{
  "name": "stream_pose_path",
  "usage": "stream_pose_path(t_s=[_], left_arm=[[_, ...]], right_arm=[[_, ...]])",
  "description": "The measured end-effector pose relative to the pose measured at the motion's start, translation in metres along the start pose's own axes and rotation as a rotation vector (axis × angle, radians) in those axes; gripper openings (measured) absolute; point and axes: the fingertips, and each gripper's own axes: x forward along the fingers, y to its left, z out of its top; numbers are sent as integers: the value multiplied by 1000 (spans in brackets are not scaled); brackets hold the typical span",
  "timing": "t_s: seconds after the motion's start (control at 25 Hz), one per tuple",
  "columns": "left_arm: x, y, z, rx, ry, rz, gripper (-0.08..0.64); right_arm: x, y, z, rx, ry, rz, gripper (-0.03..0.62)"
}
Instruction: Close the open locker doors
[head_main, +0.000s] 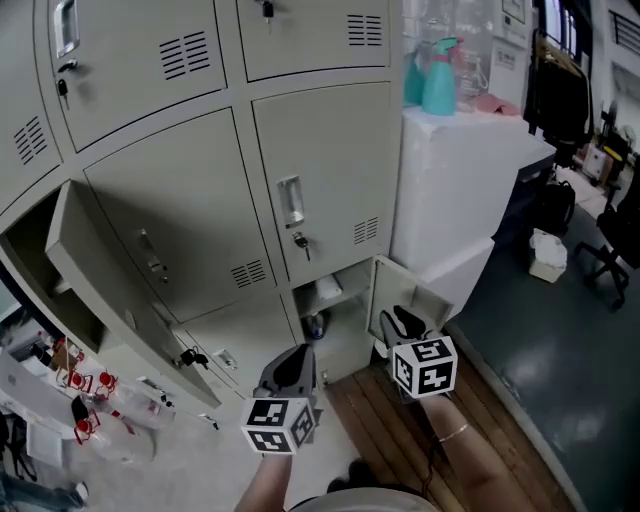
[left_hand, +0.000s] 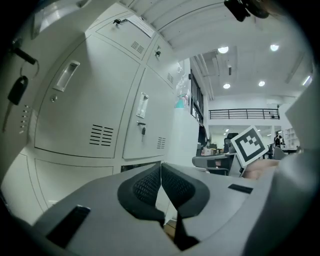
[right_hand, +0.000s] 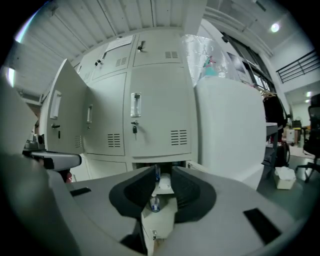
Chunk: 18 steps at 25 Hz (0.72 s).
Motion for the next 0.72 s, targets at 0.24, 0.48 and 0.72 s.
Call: stream_pose_path(t_s=[0.24, 0.48, 0.72], left_arm=[[27, -37, -14, 9, 34, -99, 20], [47, -71, -28, 10, 65, -173, 21], [64, -86, -37, 17, 92, -208, 20]], right_arm=[[-46, -73, -29, 88, 24, -156, 87], [-76, -135, -41, 144, 29, -260, 87], [-66, -173, -53, 192, 39, -284, 130]])
